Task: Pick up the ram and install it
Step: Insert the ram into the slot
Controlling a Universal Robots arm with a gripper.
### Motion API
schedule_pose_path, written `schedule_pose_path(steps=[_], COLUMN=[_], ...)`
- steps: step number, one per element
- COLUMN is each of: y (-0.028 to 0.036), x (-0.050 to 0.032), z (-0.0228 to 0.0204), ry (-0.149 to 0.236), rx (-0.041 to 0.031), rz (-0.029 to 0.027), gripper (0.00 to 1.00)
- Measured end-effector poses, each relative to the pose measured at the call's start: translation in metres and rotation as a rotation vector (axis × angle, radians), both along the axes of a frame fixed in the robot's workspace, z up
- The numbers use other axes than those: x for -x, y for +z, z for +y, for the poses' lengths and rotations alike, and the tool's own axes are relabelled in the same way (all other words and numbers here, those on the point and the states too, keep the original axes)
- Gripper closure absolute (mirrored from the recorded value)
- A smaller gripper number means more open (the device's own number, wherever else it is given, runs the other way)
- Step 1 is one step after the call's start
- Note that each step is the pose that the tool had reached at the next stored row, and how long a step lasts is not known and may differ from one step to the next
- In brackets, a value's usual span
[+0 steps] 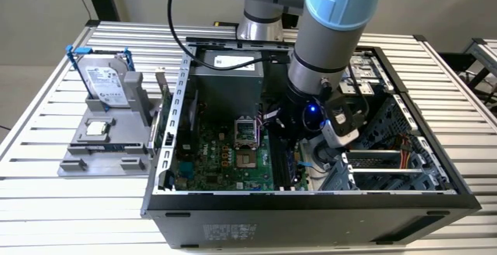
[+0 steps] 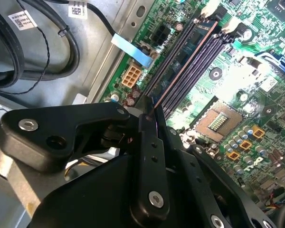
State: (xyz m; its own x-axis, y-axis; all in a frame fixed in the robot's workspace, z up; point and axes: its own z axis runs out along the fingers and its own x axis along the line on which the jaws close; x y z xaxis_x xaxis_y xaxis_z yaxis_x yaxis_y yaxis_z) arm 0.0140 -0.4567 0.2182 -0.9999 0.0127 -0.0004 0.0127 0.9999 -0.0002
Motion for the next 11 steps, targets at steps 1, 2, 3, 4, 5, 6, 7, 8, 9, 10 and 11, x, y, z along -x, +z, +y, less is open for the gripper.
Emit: schedule_pose_path(steps=[1,2,3,4,5,6,7,8,9,10,11], y=[-0.0005,-0.0008,-0.0010,-0.0012,-0.0014,-0.0015,-0.0016,-0.0015,-0.0015,-0.0016,-0.0016], x=[0.0000,0.0000,0.0000,-0.0001,-0.0001,-0.0002,-0.0002,-0.0003,-0.0003,-0.0004,-0.0006], z=[0.0000,-0.0001,-0.0001,0.0000,0.0000,0.0000,0.0000,0.0000,0.0000,0.0000,0.0000], ry=[0.000,0.000,0.000,0.000,0.000,0.000,0.000,0.000,0.000,0.000,0.000], rx=[0.0000,0.0001,0.0002,0.0002,0.0002,0.0000,-0.0002,-0.0001,-0.0001,-0.0001,-0.0002], rz=[0.0001,0.0001,0.0003,0.0007,0.0015,0.0026,0.0037,0.0051,0.0066,0.0080,0.0088], gripper=[1.00,1.00,1.00,1.00,1.00,1.00,1.00,1.00,1.00,1.00,1.00])
